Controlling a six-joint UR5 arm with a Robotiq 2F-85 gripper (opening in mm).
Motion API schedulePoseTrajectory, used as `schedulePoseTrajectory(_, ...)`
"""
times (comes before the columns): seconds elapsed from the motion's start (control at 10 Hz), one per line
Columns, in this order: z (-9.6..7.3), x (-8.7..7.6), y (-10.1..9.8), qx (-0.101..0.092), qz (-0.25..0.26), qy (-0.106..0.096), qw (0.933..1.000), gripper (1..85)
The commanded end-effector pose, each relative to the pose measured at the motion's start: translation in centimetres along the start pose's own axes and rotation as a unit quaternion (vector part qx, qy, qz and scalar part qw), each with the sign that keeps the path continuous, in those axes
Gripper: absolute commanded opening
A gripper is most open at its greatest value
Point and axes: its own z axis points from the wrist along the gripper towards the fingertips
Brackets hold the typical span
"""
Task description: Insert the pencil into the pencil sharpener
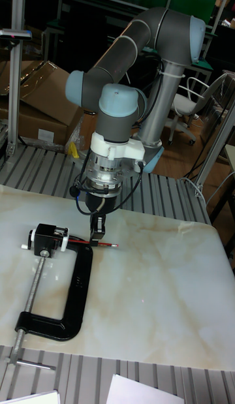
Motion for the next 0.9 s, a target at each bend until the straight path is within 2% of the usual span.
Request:
schedulePoseTrajectory(0.0,-0.1,0.2,-0.1,0.002,0.002,-0.004,1.0,1.0)
schedulePoseTrajectory(0.6,0.0,1.0,0.0,0.002,0.0,0.005,1.0,1.0)
schedulePoseTrajectory(0.7,0.1,1.2,0.0,0.001,-0.004,0.009,0.9999,1.0)
schedulePoseTrajectory(0.8,0.1,2.0,-0.5,0.008,-0.02,0.026,0.9994,1.0)
